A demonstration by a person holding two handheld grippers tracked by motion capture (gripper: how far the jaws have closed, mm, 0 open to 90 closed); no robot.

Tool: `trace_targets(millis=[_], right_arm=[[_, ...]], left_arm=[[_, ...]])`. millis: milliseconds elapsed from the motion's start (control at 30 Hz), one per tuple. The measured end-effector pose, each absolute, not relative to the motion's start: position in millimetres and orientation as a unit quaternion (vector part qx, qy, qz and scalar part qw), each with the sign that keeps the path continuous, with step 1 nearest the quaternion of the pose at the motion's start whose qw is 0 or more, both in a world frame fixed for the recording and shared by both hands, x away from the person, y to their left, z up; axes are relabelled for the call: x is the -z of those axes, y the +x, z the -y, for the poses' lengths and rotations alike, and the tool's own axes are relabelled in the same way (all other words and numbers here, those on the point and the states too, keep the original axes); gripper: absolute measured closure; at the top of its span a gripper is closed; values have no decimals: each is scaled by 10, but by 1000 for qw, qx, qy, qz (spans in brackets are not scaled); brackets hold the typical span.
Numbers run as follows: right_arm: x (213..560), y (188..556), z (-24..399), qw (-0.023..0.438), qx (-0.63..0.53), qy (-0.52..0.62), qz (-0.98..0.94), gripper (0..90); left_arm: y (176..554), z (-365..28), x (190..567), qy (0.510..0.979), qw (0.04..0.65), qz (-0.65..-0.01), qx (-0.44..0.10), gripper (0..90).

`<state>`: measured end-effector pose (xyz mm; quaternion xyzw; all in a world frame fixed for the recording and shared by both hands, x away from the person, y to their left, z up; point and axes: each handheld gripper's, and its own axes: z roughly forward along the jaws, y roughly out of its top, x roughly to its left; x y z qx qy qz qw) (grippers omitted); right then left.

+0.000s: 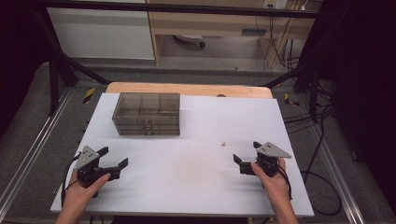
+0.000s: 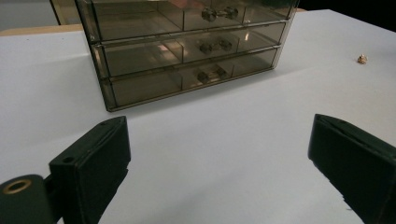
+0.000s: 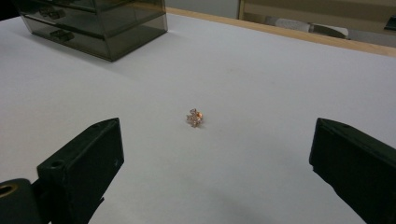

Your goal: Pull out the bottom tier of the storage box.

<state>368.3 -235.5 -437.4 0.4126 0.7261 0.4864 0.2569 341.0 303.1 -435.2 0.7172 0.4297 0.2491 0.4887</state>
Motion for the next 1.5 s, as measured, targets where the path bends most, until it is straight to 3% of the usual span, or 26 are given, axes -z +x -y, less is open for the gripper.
trace_targets(millis=[800,933,1500], right_arm=[[4341,3608,2399,260,-474,427,-725,33],[4330,3598,2402,262,-474,430,-723,33],[4318,3591,2404,263,-470,434,-722,34]], left_arm=[[3296,-2888,4339,755,450,-389,-276,53],[3282,-2885,4309,782,406,-371,-295,59],[3632,-2619,4246,831,331,-315,-317,85]])
